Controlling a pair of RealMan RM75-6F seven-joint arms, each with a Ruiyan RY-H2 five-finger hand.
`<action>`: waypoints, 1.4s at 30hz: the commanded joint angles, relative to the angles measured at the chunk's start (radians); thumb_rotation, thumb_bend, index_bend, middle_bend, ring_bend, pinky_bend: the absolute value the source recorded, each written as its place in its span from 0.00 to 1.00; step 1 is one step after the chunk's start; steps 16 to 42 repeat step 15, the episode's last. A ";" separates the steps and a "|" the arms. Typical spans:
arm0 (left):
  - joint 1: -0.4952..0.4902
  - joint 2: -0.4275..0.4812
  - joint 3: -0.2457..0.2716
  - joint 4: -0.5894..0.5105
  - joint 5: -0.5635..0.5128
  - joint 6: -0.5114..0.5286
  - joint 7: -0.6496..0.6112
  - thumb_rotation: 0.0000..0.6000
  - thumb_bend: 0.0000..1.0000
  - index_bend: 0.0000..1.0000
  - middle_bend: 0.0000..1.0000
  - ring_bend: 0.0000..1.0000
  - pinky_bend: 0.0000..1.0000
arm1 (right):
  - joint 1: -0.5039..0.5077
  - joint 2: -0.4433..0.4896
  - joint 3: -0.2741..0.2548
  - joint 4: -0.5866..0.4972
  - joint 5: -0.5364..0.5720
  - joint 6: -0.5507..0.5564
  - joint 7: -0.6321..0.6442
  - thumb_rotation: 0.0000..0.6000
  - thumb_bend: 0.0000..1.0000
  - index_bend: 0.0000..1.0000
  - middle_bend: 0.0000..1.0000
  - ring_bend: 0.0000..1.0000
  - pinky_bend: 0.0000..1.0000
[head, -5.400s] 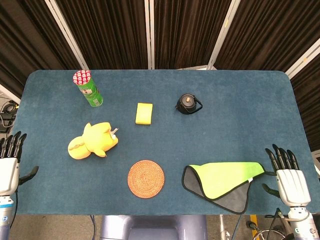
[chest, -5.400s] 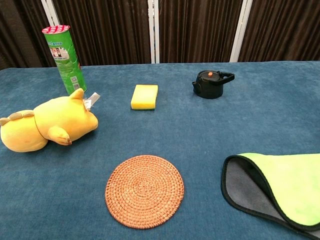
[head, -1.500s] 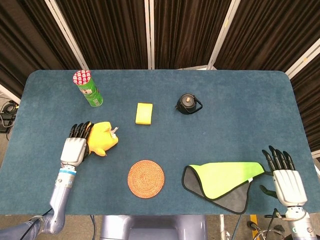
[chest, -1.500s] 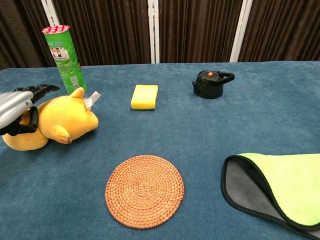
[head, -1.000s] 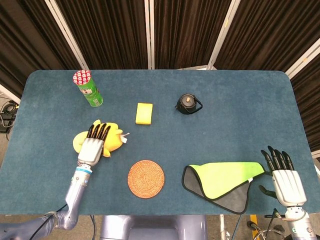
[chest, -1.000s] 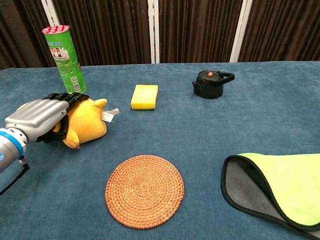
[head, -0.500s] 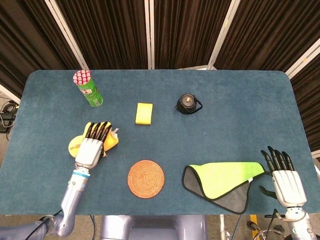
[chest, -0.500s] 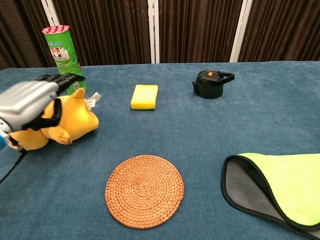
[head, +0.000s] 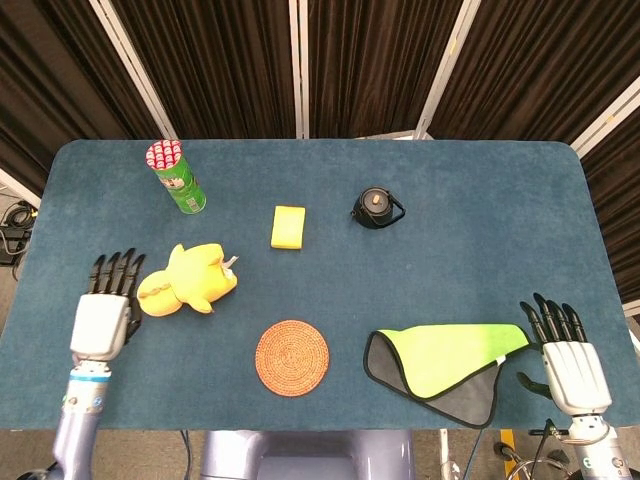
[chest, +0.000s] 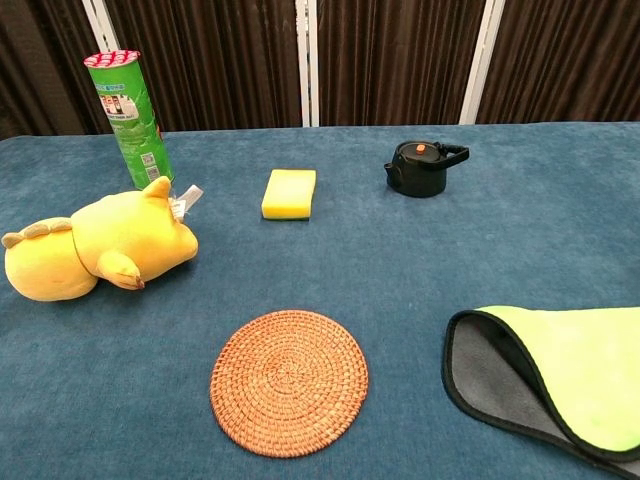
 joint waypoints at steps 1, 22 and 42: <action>0.076 0.055 0.026 -0.025 0.013 0.088 0.022 1.00 0.46 0.00 0.00 0.00 0.00 | 0.000 -0.001 -0.002 -0.001 -0.005 0.003 -0.009 1.00 0.02 0.00 0.00 0.00 0.00; 0.169 0.172 0.049 -0.112 0.044 0.149 -0.023 1.00 0.29 0.00 0.00 0.00 0.00 | 0.003 -0.012 -0.009 -0.003 -0.016 -0.004 -0.033 1.00 0.02 0.00 0.00 0.00 0.00; 0.169 0.172 0.049 -0.112 0.044 0.149 -0.023 1.00 0.29 0.00 0.00 0.00 0.00 | 0.003 -0.012 -0.009 -0.003 -0.016 -0.004 -0.033 1.00 0.02 0.00 0.00 0.00 0.00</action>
